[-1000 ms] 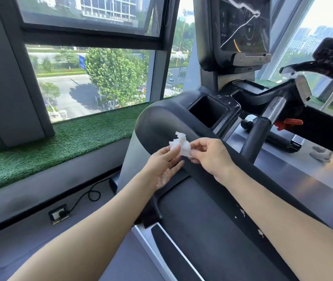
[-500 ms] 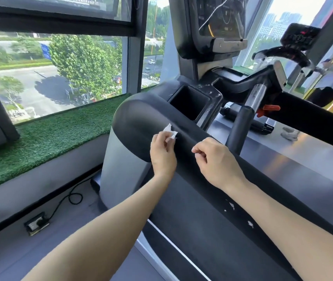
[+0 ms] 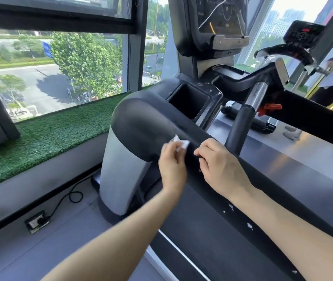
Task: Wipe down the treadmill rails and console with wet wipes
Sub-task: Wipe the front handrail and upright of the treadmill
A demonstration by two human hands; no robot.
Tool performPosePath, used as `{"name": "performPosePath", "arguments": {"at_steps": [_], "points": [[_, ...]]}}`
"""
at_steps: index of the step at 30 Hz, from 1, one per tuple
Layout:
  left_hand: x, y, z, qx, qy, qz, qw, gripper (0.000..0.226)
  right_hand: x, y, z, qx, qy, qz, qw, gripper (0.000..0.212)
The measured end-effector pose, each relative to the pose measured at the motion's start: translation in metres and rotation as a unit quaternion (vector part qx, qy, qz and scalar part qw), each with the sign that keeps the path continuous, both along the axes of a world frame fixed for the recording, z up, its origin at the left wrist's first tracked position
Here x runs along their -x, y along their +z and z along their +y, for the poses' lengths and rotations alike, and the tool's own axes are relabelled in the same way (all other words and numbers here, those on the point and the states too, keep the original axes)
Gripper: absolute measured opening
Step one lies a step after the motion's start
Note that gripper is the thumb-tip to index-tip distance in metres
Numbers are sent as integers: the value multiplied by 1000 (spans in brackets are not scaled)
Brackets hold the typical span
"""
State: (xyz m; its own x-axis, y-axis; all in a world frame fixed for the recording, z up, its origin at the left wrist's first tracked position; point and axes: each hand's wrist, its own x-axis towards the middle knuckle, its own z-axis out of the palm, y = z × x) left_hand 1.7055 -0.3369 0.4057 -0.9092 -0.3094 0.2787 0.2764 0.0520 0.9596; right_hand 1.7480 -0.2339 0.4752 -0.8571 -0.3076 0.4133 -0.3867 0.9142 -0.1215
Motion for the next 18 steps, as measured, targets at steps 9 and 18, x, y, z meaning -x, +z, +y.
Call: {"name": "performPosePath", "arguments": {"at_steps": [9,18], "points": [[75,7,-37,-21,108,-97,989,15,-8,-12,21,-105,-9,103,989,39],[-12,-17,12,16,23,-8,1000,10,-8,-26,35,-160,49,158,973,33]]}}
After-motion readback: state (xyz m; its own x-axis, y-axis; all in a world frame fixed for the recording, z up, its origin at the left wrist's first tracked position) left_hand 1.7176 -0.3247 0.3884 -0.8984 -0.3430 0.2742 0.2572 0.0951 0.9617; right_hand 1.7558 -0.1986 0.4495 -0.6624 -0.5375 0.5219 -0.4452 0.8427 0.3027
